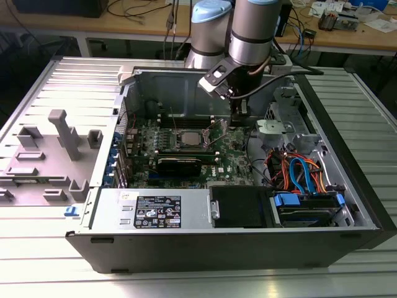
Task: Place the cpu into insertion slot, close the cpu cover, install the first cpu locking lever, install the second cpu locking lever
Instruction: 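Close the cpu cover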
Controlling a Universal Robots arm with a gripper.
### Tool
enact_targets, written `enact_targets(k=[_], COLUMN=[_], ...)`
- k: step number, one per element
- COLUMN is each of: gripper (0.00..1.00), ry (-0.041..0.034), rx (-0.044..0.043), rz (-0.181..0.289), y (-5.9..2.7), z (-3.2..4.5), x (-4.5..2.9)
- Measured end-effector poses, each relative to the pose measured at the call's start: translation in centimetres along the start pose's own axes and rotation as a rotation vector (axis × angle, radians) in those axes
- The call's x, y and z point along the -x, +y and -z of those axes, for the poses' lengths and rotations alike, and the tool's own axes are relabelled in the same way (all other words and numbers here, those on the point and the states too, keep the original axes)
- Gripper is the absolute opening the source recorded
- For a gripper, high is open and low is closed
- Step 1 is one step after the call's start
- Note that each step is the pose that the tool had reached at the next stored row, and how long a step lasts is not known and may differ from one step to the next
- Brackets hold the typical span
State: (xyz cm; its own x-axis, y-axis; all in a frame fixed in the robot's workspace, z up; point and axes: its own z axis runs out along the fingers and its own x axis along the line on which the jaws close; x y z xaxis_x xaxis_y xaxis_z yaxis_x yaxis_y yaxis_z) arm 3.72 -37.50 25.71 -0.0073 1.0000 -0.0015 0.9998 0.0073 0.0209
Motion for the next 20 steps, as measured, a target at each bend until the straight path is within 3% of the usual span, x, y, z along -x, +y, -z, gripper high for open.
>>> enact_targets(k=[7, 20], gripper=[0.11, 0.11], ry=[0.0000, 0.0000], rx=[-0.0088, -0.0109], rz=[0.000, 0.000], y=[0.00, -0.48], z=[-0.69, -0.72], x=[0.00, 0.00])
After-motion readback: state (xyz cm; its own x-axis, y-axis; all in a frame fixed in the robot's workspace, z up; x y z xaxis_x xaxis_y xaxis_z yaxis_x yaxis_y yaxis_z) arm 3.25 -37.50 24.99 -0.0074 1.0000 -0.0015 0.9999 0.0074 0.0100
